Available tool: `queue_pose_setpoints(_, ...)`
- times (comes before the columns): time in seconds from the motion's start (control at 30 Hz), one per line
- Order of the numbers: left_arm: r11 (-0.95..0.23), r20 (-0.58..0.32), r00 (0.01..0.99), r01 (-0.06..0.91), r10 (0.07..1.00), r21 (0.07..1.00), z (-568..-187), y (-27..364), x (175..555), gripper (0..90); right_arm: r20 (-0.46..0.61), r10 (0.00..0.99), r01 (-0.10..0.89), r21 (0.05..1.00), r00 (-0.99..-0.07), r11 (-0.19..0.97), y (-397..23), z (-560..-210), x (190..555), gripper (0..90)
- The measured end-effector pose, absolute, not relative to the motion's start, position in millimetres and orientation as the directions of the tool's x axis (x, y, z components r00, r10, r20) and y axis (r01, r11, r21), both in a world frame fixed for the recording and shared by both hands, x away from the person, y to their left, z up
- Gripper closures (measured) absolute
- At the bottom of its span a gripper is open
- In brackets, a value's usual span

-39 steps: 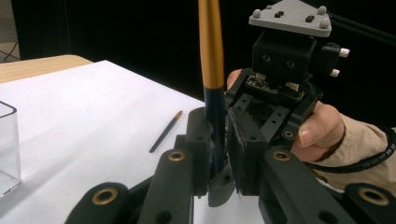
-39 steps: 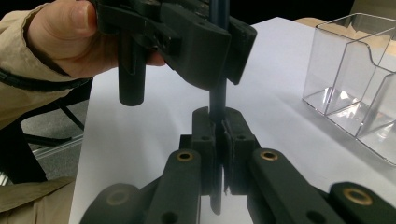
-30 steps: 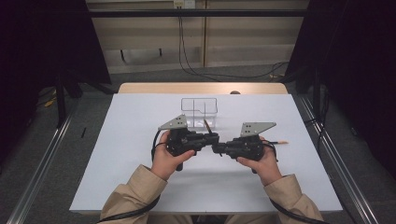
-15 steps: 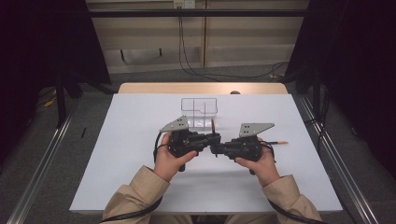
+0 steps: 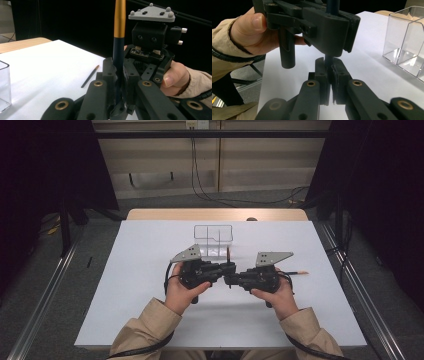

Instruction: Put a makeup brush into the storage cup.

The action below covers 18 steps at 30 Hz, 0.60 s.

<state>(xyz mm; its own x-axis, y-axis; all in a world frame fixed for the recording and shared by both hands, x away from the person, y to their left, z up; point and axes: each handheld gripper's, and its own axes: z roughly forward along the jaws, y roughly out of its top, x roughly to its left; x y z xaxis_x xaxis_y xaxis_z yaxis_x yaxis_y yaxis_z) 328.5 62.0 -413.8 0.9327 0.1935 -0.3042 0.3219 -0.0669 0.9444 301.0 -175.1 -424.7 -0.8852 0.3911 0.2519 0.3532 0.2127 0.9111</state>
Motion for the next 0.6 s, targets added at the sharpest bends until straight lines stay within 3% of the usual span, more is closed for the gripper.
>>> queue_pose_setpoints(0.37, -0.055, -0.280, 0.938, 0.297, 0.205, 0.953, -411.8, 63.0, 328.0, 83.4, 0.253, 0.403, 0.351, 0.916, -0.879, 0.191, -176.6, -425.1, 300.7, 80.3)
queue_pose_setpoints(0.6, -0.051, -0.275, 0.937, 0.292, 0.214, 0.955, -408.6, 69.5, 329.7, 83.4, 0.250, 0.430, 0.349, 0.922, -0.867, 0.168, -182.5, -424.2, 300.6, 61.2)
